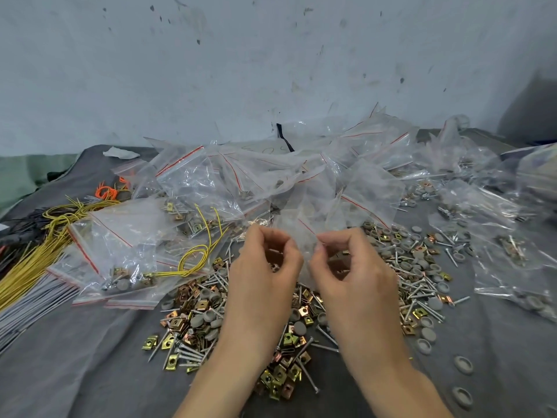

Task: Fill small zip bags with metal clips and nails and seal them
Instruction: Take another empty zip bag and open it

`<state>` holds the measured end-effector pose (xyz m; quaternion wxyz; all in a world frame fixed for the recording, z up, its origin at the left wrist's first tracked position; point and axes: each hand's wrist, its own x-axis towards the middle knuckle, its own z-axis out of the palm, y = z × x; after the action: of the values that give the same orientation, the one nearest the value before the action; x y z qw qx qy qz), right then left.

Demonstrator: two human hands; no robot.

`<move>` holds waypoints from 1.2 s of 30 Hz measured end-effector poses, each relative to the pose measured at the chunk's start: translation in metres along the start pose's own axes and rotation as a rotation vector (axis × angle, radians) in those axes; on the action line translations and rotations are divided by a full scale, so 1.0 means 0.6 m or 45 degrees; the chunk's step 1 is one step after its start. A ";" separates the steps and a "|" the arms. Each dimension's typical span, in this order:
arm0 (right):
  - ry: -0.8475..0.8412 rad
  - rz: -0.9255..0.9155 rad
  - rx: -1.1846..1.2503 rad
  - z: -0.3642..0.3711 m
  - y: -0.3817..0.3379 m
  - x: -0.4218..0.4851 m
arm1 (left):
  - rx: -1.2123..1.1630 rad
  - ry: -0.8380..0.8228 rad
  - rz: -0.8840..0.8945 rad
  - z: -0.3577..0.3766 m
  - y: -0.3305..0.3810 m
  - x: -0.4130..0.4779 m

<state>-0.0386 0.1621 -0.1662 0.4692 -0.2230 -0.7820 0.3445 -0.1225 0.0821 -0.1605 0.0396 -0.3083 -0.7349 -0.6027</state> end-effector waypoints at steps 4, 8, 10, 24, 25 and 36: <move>-0.051 -0.171 -0.086 0.010 -0.005 -0.008 | -0.508 -0.186 -0.290 0.007 0.016 0.003; -0.077 -0.323 -0.201 0.009 -0.002 -0.011 | -0.262 -0.181 -0.203 0.001 0.000 0.008; 0.025 -0.348 -0.240 0.007 0.003 -0.007 | 0.119 -0.062 -0.082 -0.007 -0.013 0.014; 0.229 -0.044 -0.009 0.008 0.007 0.012 | 0.698 0.028 0.685 0.004 0.003 0.004; 0.248 -0.072 -0.026 0.009 0.003 0.009 | 0.784 -0.004 0.716 0.005 0.001 0.004; 0.074 -0.404 -0.162 0.010 -0.001 -0.018 | 0.046 -0.278 0.055 0.000 0.009 0.019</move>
<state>-0.0392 0.1524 -0.1740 0.5249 -0.1358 -0.8138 0.2091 -0.1289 0.0872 -0.1513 -0.0224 -0.3872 -0.7387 -0.5513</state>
